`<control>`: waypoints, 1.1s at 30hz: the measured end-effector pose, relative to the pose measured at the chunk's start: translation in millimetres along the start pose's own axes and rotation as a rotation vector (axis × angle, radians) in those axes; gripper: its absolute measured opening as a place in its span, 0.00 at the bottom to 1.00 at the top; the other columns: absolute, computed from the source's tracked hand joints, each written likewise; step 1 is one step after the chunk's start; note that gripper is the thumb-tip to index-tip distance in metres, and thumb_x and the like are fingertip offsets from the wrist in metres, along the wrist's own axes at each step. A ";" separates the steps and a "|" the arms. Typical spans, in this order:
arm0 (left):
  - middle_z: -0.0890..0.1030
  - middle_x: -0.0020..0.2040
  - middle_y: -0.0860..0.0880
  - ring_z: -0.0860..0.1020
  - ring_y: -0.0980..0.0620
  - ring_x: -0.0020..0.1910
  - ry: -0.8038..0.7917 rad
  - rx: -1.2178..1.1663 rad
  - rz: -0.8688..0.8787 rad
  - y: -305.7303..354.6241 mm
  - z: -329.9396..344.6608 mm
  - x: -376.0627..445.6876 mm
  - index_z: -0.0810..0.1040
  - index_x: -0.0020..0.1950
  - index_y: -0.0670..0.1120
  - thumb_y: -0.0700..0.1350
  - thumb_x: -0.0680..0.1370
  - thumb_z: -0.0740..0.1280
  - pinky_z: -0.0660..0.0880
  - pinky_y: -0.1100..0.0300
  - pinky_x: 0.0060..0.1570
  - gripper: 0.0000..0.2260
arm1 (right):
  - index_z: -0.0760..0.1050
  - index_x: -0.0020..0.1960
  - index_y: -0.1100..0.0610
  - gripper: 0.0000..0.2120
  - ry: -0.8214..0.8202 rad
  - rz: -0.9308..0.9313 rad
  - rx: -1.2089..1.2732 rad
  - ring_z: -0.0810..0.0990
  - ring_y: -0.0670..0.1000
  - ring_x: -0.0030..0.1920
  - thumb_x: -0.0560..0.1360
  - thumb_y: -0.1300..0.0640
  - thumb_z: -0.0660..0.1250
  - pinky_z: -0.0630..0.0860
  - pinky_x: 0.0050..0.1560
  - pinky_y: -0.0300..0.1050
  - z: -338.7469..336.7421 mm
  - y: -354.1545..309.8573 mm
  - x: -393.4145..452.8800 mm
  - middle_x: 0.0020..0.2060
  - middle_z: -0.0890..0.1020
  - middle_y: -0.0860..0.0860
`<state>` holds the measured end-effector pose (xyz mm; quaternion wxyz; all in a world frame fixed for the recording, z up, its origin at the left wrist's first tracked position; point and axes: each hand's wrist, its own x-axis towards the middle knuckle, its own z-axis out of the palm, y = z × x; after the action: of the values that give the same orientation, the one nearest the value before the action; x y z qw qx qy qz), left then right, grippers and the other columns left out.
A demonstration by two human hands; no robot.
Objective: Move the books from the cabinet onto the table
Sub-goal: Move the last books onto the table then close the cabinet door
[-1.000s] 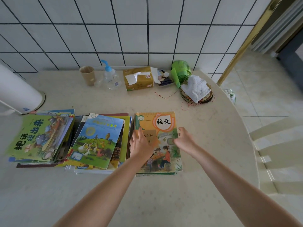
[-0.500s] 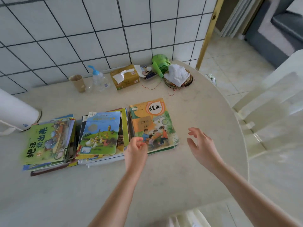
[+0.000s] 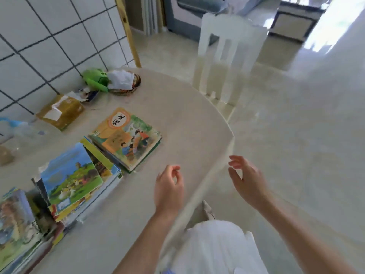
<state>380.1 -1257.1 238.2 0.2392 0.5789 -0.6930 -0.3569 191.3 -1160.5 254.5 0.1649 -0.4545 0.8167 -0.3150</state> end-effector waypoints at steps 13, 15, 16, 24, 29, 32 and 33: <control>0.81 0.42 0.51 0.79 0.50 0.45 -0.568 0.108 0.374 60.8 91.0 -145.6 0.76 0.48 0.55 0.41 0.75 0.65 0.74 0.57 0.47 0.08 | 0.73 0.62 0.59 0.14 0.372 0.533 0.020 0.80 0.49 0.48 0.76 0.62 0.65 0.72 0.52 0.40 -106.4 87.4 -240.8 0.49 0.82 0.51; 0.82 0.41 0.50 0.80 0.50 0.42 -0.650 0.122 0.434 77.7 113.0 -176.1 0.77 0.48 0.53 0.41 0.75 0.65 0.75 0.56 0.46 0.08 | 0.73 0.62 0.58 0.14 0.433 0.625 0.017 0.80 0.49 0.49 0.77 0.61 0.65 0.74 0.53 0.41 -124.8 104.8 -282.5 0.49 0.82 0.50; 0.82 0.40 0.50 0.80 0.50 0.41 -0.678 0.121 0.456 85.8 123.1 -190.1 0.78 0.49 0.52 0.40 0.75 0.65 0.75 0.56 0.44 0.07 | 0.73 0.62 0.58 0.14 0.462 0.669 0.019 0.80 0.49 0.49 0.76 0.61 0.65 0.74 0.53 0.43 -132.8 111.6 -300.5 0.49 0.82 0.51; 0.79 0.35 0.56 0.77 0.61 0.36 -0.989 0.047 0.609 164.1 231.0 -360.8 0.78 0.50 0.51 0.38 0.75 0.66 0.67 0.75 0.32 0.09 | 0.73 0.61 0.57 0.13 0.648 0.939 0.029 0.79 0.47 0.50 0.77 0.60 0.64 0.69 0.49 0.35 -205.7 175.6 -473.9 0.50 0.81 0.50; 0.81 0.37 0.54 0.78 0.58 0.37 -1.139 0.031 0.667 199.8 293.4 -467.7 0.77 0.50 0.53 0.40 0.75 0.65 0.67 0.73 0.33 0.09 | 0.72 0.62 0.56 0.13 0.750 1.067 0.071 0.78 0.47 0.52 0.78 0.59 0.64 0.69 0.50 0.37 -248.8 219.2 -556.1 0.50 0.81 0.49; 0.81 0.37 0.53 0.79 0.54 0.37 -1.239 0.044 0.697 220.0 322.7 -518.5 0.76 0.48 0.55 0.39 0.75 0.65 0.68 0.72 0.31 0.10 | 0.73 0.61 0.57 0.12 0.810 1.122 0.088 0.79 0.48 0.51 0.78 0.59 0.64 0.69 0.49 0.38 -275.9 246.5 -587.4 0.49 0.81 0.49; 0.81 0.37 0.52 0.79 0.53 0.37 -1.268 0.052 0.702 227.8 331.5 -531.0 0.76 0.48 0.55 0.39 0.75 0.64 0.69 0.72 0.30 0.10 | 0.72 0.61 0.57 0.12 0.822 1.134 0.099 0.79 0.49 0.51 0.78 0.59 0.63 0.69 0.49 0.38 -285.7 254.6 -593.9 0.49 0.81 0.49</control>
<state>103.7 -651.1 248.3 -0.1220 0.0096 -0.8518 -0.5094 186.2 -454.8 288.7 0.0023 0.2054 0.9087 -0.3634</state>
